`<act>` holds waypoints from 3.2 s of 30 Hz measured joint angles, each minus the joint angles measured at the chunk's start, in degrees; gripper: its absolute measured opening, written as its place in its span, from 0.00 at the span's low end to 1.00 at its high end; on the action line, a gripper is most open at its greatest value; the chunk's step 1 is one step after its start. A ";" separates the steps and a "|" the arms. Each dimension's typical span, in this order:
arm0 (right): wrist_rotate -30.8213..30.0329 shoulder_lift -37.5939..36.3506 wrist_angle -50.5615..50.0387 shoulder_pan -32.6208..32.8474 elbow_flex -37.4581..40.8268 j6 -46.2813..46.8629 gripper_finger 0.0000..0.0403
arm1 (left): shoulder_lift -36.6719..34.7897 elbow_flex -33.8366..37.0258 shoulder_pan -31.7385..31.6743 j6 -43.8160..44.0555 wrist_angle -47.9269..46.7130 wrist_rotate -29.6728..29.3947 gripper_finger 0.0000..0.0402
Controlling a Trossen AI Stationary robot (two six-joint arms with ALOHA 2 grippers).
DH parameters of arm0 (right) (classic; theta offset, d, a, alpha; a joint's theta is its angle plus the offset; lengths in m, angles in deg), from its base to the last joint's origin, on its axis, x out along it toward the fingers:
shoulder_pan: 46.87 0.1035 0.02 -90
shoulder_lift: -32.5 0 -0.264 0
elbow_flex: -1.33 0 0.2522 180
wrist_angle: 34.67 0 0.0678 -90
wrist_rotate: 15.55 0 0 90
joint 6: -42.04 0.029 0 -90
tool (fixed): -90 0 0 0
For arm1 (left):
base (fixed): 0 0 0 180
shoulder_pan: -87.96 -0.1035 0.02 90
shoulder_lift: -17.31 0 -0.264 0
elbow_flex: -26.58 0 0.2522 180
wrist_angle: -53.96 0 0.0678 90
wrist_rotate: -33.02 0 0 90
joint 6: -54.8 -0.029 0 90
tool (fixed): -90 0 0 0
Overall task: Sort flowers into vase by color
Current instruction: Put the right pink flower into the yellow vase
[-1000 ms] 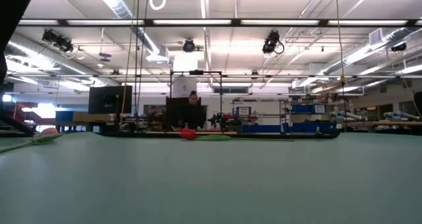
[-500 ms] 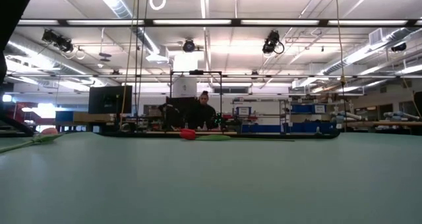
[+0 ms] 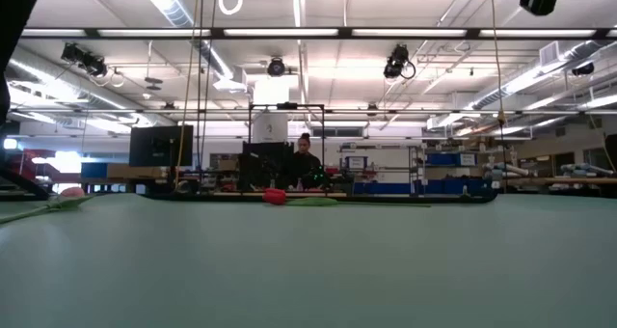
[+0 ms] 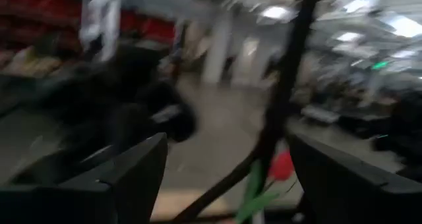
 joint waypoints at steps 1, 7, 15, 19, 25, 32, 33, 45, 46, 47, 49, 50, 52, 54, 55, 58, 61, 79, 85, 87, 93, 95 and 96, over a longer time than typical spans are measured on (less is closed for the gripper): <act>0.13 0.40 -0.96 -1.06 0.00 0.16 0.61 | -1.30 0.00 -0.74 0.26 -3.77 -0.96 0.81; 6.96 3.58 -3.25 -10.03 0.00 1.34 0.59 | -7.30 0.22 -5.27 3.65 -21.16 -3.72 0.81; 21.57 10.11 -7.35 -24.67 -0.02 4.03 0.57 | -15.57 0.13 -8.79 2.65 -37.61 -13.56 0.72; 42.62 13.75 -10.82 -30.94 0.00 -2.59 0.57 | -18.64 0.08 -10.11 1.74 -43.46 -14.35 0.68; 76.65 18.95 -5.24 -35.90 -0.02 -10.94 0.57 | -19.21 0.17 -10.62 1.38 -47.73 -14.23 0.63; 95.54 23.77 5.94 -37.28 0.00 -11.98 0.56 | -19.24 0.15 -9.48 2.18 -49.96 -14.15 0.62; 97.62 24.07 9.13 -37.02 0.00 -10.55 0.56 | -19.24 0.15 -9.31 2.57 -49.93 -14.12 0.62; 105.19 20.16 26.47 -33.38 -0.02 1.02 0.39 | -19.22 0.15 -9.20 6.03 -50.18 -14.15 0.62; 104.72 19.68 26.31 -33.35 -0.02 1.18 0.39 | -19.22 0.15 -9.24 6.18 -50.20 -14.16 0.62; 103.91 19.11 26.49 -33.38 -0.02 1.51 0.39 | -19.22 0.15 -9.26 6.23 -50.21 -14.16 0.62; 101.88 18.20 26.60 -34.08 -0.02 2.04 0.39 | -19.22 0.15 -9.34 6.28 -50.20 -14.16 0.62; 100.91 18.05 26.56 -34.46 -0.02 2.19 0.39 | -19.22 0.15 -9.42 6.28 -50.21 -14.17 0.62; 99.42 18.03 25.71 -34.89 -0.02 2.15 0.39 | -19.22 0.15 -9.65 6.30 -50.21 -14.18 0.62; 97.86 18.08 23.91 -34.99 -0.02 1.10 0.39 | -19.22 0.15 -9.68 6.30 -50.22 -14.39 0.62; 97.59 18.33 23.11 -34.87 -0.02 0.18 0.39 | -19.22 0.15 -9.68 6.30 -50.22 -14.71 0.62; 97.30 19.51 22.31 -34.05 -0.02 -1.48 0.38 | -19.22 0.15 -9.70 6.32 -50.22 -15.25 0.62; 96.50 20.61 22.59 -33.22 -0.02 -2.09 0.38 | -19.22 0.15 -9.71 6.43 -50.22 -15.32 0.62; 96.12 22.11 23.55 -30.13 -0.02 -5.40 0.03 | -19.19 0.15 -9.62 6.29 -50.51 -15.32 0.62; 91.80 17.19 26.74 -25.06 -0.02 -12.22 0.10 | -19.17 0.15 -9.62 5.82 -51.29 -15.30 0.62; 90.44 15.66 25.80 -23.19 -0.02 -15.57 0.09 | -19.17 0.15 -9.62 5.33 -51.27 -15.28 0.62; 88.58 12.90 16.77 -18.40 -0.02 -20.50 0.05 | -19.17 0.15 -9.66 4.99 -51.26 -15.28 0.62; 88.20 12.61 13.20 -17.00 -0.02 -20.22 0.07 | -19.17 0.15 -9.89 4.99 -51.22 -15.20 0.62; 87.22 12.61 11.53 -16.34 -0.02 -19.37 0.09 | -19.17 0.15 -9.97 4.99 -51.22 -15.19 0.62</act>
